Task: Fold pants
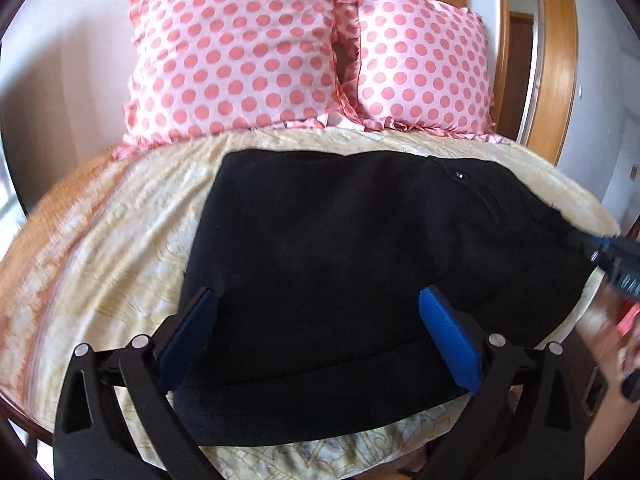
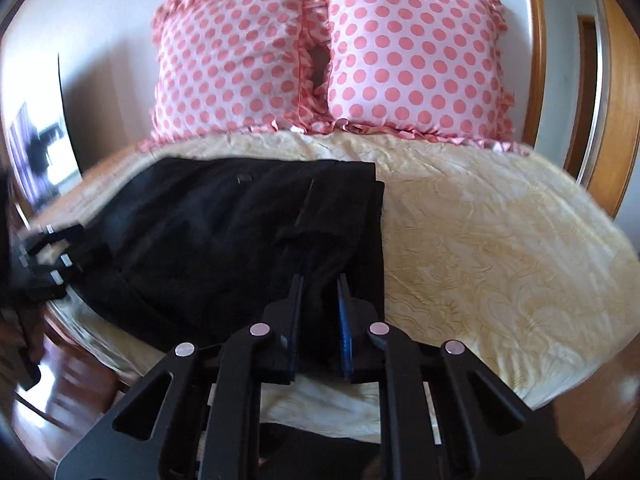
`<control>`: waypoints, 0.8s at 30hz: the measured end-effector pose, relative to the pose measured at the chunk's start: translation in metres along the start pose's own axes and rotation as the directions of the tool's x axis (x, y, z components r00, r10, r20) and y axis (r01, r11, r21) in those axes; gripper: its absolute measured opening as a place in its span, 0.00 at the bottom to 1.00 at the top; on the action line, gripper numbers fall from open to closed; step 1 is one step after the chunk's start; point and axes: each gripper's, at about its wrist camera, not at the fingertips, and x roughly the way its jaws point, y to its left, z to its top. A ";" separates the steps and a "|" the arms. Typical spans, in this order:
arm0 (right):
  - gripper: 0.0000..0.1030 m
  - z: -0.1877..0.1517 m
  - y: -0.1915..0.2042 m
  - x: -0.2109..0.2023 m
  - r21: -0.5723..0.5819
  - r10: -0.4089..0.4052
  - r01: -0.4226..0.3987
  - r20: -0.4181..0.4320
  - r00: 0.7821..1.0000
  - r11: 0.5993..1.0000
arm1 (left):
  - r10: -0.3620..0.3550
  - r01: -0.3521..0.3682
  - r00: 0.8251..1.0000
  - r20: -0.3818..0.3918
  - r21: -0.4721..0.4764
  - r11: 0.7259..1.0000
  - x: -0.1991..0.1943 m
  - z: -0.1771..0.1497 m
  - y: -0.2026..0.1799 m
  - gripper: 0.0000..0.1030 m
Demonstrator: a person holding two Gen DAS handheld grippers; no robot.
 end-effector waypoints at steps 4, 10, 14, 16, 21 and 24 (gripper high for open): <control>0.20 0.017 0.005 -0.021 -0.022 -0.028 0.030 0.110 0.994 0.999 | 0.004 -0.004 1.000 0.013 -0.007 1.000 -0.008 0.006 0.004 0.98; 0.60 0.035 0.038 -0.013 -0.087 0.072 -0.057 0.172 0.982 0.995 | 0.013 -0.014 0.999 0.040 0.012 1.000 -0.008 0.020 -0.002 0.98; 0.55 0.028 0.053 0.018 -0.103 0.077 -0.068 0.085 0.993 0.992 | 0.023 -0.022 1.000 -0.006 0.047 0.999 0.002 0.017 -0.010 0.98; 0.55 0.020 0.052 0.031 -0.090 0.050 -0.048 0.028 0.998 0.995 | 0.032 -0.030 0.999 -0.037 0.066 0.997 0.008 0.012 -0.011 0.98; 0.55 0.006 0.054 0.032 -0.086 0.032 -0.031 0.013 0.999 0.996 | -0.046 0.044 0.997 -0.066 -0.037 0.998 0.014 0.001 0.004 0.98; 0.55 0.012 0.051 0.030 -0.077 0.058 -0.059 -0.019 0.998 0.995 | -0.030 0.030 0.997 -0.064 -0.010 1.000 0.013 -0.002 0.000 0.98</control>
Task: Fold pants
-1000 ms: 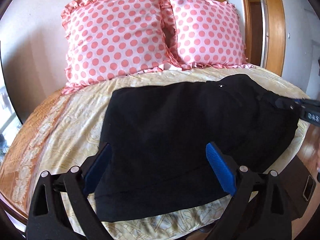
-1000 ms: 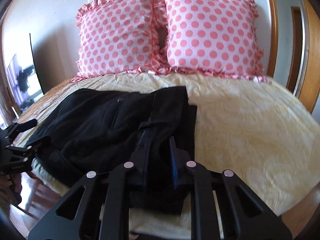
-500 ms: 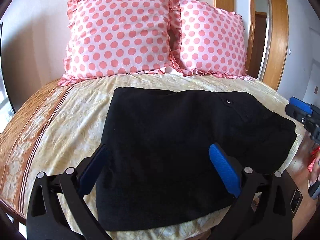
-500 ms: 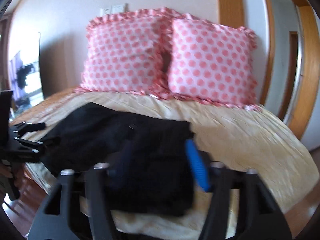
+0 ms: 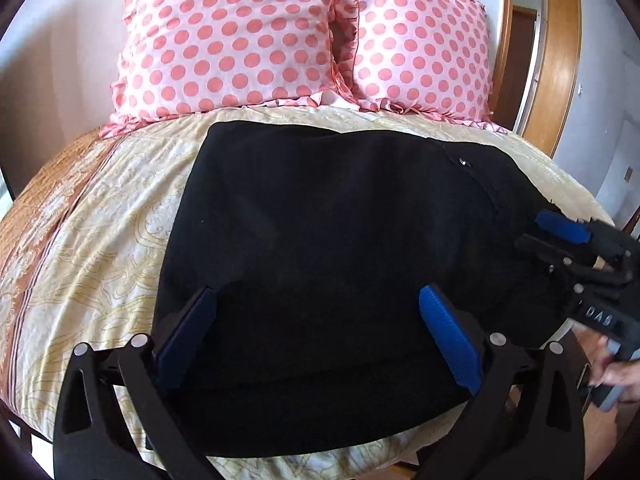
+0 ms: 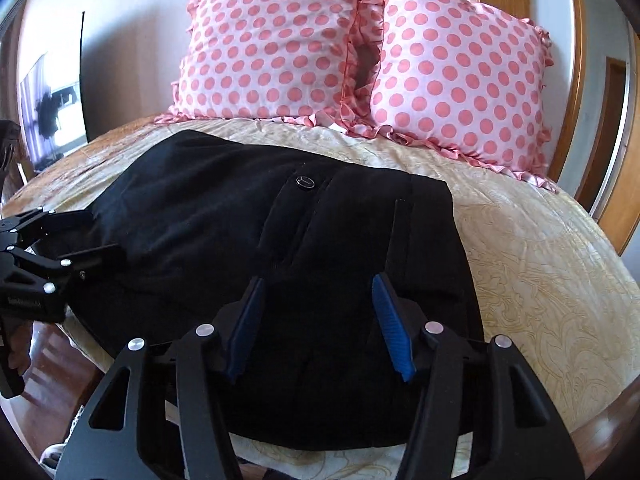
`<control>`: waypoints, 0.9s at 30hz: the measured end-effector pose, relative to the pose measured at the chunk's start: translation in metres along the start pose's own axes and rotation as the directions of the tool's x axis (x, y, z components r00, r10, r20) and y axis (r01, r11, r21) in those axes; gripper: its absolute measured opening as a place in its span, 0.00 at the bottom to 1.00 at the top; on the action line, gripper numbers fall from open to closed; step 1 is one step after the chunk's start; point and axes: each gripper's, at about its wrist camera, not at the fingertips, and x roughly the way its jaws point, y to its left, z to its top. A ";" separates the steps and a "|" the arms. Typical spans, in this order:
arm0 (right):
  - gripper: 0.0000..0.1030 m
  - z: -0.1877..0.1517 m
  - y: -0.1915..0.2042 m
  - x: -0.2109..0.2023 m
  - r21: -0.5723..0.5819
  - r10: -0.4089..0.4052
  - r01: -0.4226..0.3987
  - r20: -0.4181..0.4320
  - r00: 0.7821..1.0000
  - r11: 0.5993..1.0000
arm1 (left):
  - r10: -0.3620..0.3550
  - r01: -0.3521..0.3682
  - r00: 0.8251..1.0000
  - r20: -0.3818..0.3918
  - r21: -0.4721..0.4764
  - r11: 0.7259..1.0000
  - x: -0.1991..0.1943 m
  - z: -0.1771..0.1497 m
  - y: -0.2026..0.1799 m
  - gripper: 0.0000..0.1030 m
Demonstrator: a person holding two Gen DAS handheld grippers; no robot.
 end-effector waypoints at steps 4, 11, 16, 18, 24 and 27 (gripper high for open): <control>0.66 0.029 -0.041 -0.026 0.101 0.056 -0.062 0.061 0.997 0.993 | 0.006 -0.006 1.000 0.011 -0.011 1.000 -0.014 0.015 0.017 0.98; 0.71 0.069 -0.135 0.032 0.343 0.179 -0.141 -0.082 0.980 0.929 | 0.047 -0.048 0.999 -0.011 -0.069 0.996 0.005 0.051 0.062 0.98; 0.71 0.073 -0.146 0.080 0.414 0.280 -0.189 -0.172 0.945 0.891 | 0.011 -0.022 0.996 -0.087 -0.128 0.992 0.024 0.046 0.075 0.98; 0.71 0.072 -0.146 0.092 0.424 0.298 -0.190 -0.204 0.933 0.886 | 0.019 -0.030 0.996 -0.088 -0.117 0.993 0.025 0.042 0.073 0.98; 0.70 0.070 -0.145 0.103 0.410 0.321 -0.209 -0.226 0.920 0.888 | 0.025 -0.035 0.995 -0.097 -0.095 0.995 0.028 0.039 0.071 0.98; 0.48 0.072 -0.137 0.099 0.354 0.328 -0.244 -0.197 0.924 0.903 | 0.020 -0.031 0.994 -0.103 -0.100 0.995 0.031 0.039 0.072 0.98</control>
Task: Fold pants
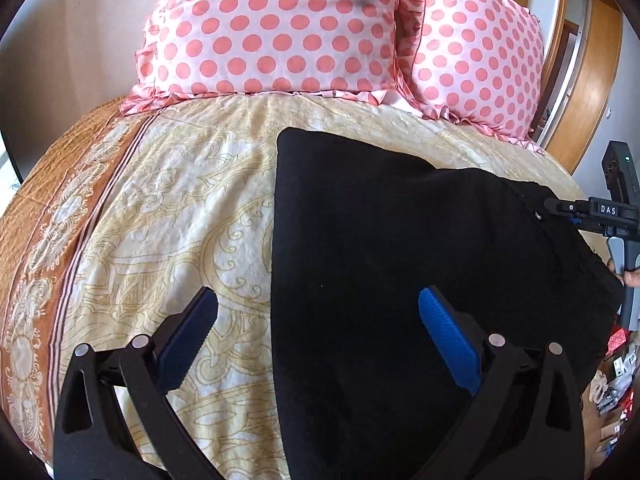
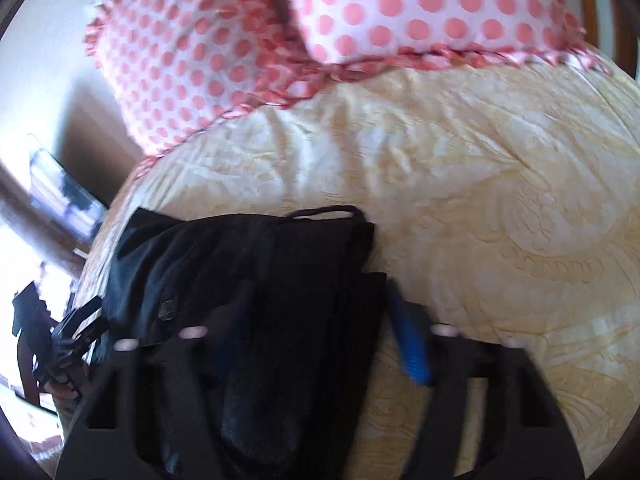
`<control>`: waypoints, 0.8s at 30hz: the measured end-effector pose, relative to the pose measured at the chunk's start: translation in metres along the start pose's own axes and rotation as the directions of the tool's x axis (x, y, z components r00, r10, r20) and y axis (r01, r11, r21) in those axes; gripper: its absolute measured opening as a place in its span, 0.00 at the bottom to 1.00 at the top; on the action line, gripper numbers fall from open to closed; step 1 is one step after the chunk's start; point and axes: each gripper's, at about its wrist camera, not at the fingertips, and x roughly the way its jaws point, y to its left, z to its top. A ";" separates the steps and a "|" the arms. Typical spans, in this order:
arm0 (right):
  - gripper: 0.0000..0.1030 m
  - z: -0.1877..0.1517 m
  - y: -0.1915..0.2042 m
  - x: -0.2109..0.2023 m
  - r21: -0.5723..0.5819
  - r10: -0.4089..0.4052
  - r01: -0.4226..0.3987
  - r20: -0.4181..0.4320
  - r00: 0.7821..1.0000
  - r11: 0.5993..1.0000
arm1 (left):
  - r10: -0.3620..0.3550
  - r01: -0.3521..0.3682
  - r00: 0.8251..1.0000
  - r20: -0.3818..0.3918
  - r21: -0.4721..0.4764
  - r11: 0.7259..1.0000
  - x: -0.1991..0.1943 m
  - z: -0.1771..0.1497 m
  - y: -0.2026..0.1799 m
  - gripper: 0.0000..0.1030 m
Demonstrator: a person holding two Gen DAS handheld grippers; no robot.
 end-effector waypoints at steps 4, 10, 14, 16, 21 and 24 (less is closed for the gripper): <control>0.48 -0.002 0.014 0.000 -0.087 -0.056 0.057 0.018 0.998 0.995 | -0.011 0.011 1.000 -0.010 -0.012 1.000 0.003 -0.001 0.002 0.98; 0.33 -0.004 0.010 0.000 -0.088 0.014 -0.011 0.036 0.999 0.996 | -0.037 0.038 0.999 0.010 -0.036 0.999 -0.004 0.012 0.011 0.98; 0.29 -0.007 0.022 -0.005 -0.148 -0.005 0.014 0.059 0.998 0.989 | -0.079 0.079 0.997 -0.012 -0.050 0.996 0.006 0.033 0.023 0.97; 0.29 -0.007 0.021 -0.003 -0.146 -0.005 0.014 0.056 0.998 0.989 | -0.106 0.103 0.993 -0.056 -0.063 0.993 0.020 0.042 0.028 0.95; 0.29 -0.007 0.018 -0.001 -0.136 0.000 0.007 0.047 0.999 0.991 | -0.167 0.151 0.974 -0.153 -0.110 0.982 0.052 0.055 0.036 0.80; 0.33 -0.006 0.016 0.000 -0.126 0.001 0.004 0.035 0.999 0.992 | -0.177 0.160 0.971 -0.164 -0.109 0.981 0.059 0.062 0.035 0.77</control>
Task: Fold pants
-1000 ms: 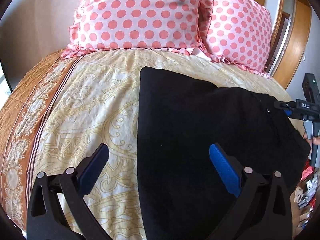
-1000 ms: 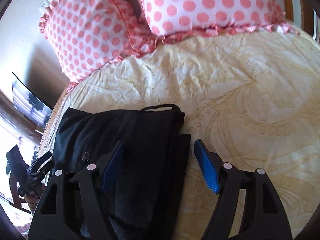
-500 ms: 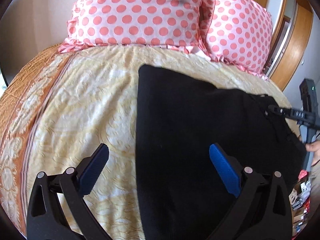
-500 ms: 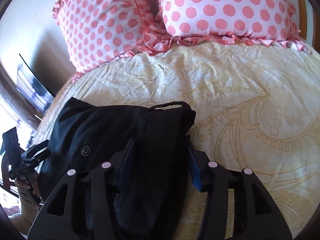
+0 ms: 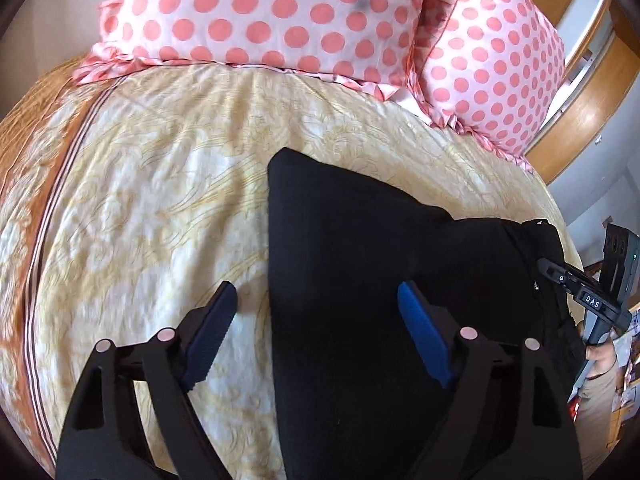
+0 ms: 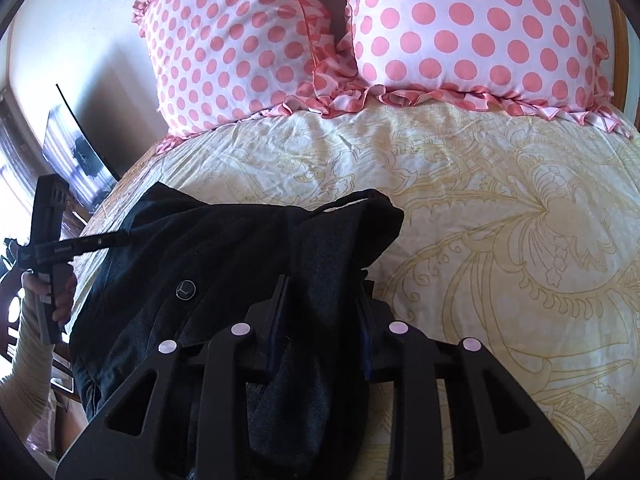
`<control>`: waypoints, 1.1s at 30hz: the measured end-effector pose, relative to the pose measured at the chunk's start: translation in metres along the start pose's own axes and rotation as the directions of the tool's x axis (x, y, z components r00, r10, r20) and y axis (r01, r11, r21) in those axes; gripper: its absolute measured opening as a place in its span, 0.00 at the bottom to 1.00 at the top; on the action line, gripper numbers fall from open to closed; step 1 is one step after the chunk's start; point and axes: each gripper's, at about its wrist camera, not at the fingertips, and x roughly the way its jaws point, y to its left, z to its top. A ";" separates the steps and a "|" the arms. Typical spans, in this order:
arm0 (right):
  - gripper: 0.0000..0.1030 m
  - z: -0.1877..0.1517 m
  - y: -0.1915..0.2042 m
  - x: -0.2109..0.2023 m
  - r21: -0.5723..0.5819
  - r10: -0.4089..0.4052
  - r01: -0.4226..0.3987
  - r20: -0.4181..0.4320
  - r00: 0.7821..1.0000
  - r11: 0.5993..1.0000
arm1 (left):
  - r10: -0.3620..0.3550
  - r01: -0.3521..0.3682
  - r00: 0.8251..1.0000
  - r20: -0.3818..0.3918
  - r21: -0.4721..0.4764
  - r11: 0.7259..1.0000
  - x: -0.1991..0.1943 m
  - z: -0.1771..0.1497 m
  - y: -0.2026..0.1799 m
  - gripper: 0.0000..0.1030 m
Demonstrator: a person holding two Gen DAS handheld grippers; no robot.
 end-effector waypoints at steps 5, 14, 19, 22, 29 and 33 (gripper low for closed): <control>0.31 -0.001 -0.001 0.000 -0.016 0.012 -0.012 0.017 1.000 1.000 | -0.010 0.010 1.000 0.014 -0.022 1.000 0.004 0.005 -0.002 0.30; 0.16 0.025 0.005 -0.008 -0.053 0.006 -0.001 0.096 0.995 0.999 | -0.013 0.004 0.992 0.126 0.071 0.997 -0.019 0.024 -0.022 0.07; 0.15 0.066 0.006 0.006 -0.068 -0.031 0.042 0.150 0.988 0.997 | 0.029 -0.038 0.978 0.208 0.039 0.999 -0.015 0.068 -0.024 0.07; 0.15 0.093 0.007 0.022 -0.068 -0.070 0.084 0.183 0.981 0.994 | 0.066 -0.066 0.964 0.259 -0.008 0.998 -0.008 0.091 -0.021 0.07; 0.17 0.102 0.006 0.080 -0.128 -0.237 0.238 0.024 0.971 0.963 | 0.178 -0.172 0.978 0.110 -0.058 0.983 0.051 0.100 0.001 0.12; 0.33 0.101 0.012 0.087 -0.163 -0.325 0.323 0.017 0.946 0.932 | 0.276 -0.276 0.955 0.112 -0.019 0.961 0.058 0.098 -0.009 0.28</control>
